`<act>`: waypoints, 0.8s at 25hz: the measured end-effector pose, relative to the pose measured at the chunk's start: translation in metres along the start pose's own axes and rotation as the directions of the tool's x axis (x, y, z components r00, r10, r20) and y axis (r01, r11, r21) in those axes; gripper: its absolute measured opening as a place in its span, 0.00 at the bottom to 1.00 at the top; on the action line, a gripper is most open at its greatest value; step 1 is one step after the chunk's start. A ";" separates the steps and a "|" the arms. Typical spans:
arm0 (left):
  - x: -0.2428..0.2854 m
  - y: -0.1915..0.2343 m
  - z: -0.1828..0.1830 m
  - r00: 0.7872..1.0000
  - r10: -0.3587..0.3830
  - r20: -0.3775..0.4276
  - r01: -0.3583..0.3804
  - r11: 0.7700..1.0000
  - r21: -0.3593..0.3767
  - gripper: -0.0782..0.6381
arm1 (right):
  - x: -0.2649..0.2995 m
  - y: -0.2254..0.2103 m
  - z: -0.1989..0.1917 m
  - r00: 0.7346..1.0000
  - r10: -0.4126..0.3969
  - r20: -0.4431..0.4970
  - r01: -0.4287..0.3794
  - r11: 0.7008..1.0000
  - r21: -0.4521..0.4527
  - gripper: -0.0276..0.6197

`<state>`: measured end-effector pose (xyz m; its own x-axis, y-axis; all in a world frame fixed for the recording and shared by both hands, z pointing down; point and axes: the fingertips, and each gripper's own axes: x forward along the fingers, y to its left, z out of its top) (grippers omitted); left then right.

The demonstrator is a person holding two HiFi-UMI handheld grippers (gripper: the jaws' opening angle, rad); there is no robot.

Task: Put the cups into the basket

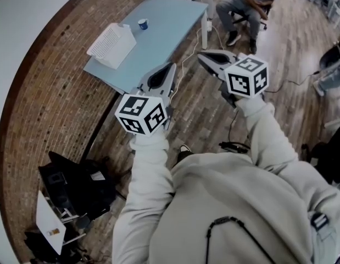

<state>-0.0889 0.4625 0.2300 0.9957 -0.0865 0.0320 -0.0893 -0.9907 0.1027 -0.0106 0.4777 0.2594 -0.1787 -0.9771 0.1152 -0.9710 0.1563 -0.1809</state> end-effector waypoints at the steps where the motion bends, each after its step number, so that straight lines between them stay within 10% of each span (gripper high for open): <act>1: 0.003 0.003 -0.004 1.000 -0.001 -0.005 0.001 1.000 -0.007 0.10 | 0.002 -0.005 -0.001 1.000 -0.005 0.000 0.005 1.000 0.009 0.06; 20: 0.079 0.177 0.008 1.000 0.017 0.022 -0.015 0.996 -0.092 0.10 | 0.147 -0.084 0.028 0.999 0.001 -0.051 -0.003 1.000 -0.027 0.06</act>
<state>-0.0258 0.2800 0.2431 0.9943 -0.1057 0.0122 -0.1061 -0.9755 0.1929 0.0488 0.3165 0.2639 -0.1877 -0.9683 0.1646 -0.9745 0.1627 -0.1544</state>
